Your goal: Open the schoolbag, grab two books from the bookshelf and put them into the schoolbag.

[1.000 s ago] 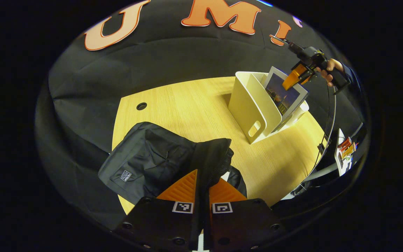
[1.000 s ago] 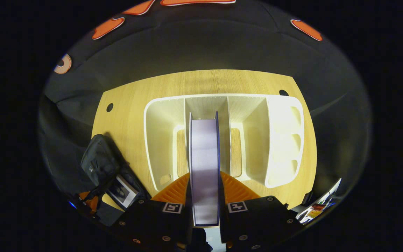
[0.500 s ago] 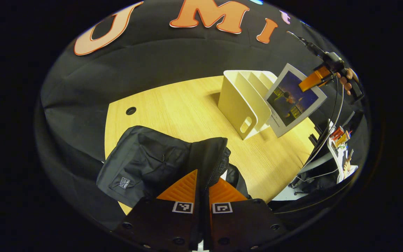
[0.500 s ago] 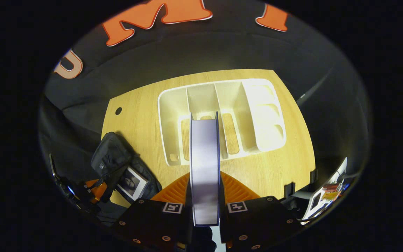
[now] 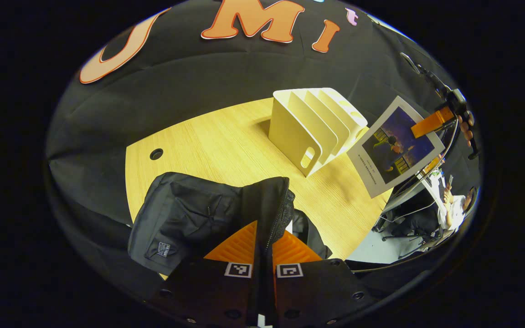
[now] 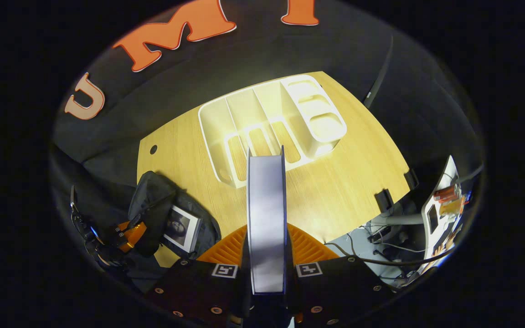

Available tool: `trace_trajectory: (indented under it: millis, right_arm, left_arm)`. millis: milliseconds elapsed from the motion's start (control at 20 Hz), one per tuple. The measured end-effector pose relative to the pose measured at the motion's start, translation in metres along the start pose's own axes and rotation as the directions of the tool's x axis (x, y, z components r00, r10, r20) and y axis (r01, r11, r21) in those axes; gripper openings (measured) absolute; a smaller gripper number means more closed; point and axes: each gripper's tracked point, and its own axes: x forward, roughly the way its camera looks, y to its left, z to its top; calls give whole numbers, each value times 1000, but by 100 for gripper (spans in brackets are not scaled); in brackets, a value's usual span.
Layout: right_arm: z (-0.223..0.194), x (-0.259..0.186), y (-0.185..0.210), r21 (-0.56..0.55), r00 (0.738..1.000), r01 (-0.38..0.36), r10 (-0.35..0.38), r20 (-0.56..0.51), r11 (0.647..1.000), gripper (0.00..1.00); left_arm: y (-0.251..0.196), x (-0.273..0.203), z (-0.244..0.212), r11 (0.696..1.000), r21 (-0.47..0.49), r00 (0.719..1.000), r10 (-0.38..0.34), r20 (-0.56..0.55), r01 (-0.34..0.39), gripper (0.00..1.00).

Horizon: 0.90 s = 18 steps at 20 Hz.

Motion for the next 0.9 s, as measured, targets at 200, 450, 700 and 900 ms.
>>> trace_trajectory:
  millis: [200,450,700,900]
  right_arm:
    - [-30,-3,14,75,998,-60,59,16,995,32]
    - [-60,-5,38,168,987,-157,152,41,973,30]
    - [-76,-1,79,221,945,-328,316,89,918,30]
    - [-87,20,114,228,904,-426,416,94,875,30]
  left_arm:
    - [-1,-1,4,999,41,1000,-31,2,31,6]
    - [0,-1,5,996,71,998,-61,11,60,6]
    - [1,-1,11,994,85,997,-74,21,72,6]
    - [3,-3,16,994,89,997,-70,30,67,6]
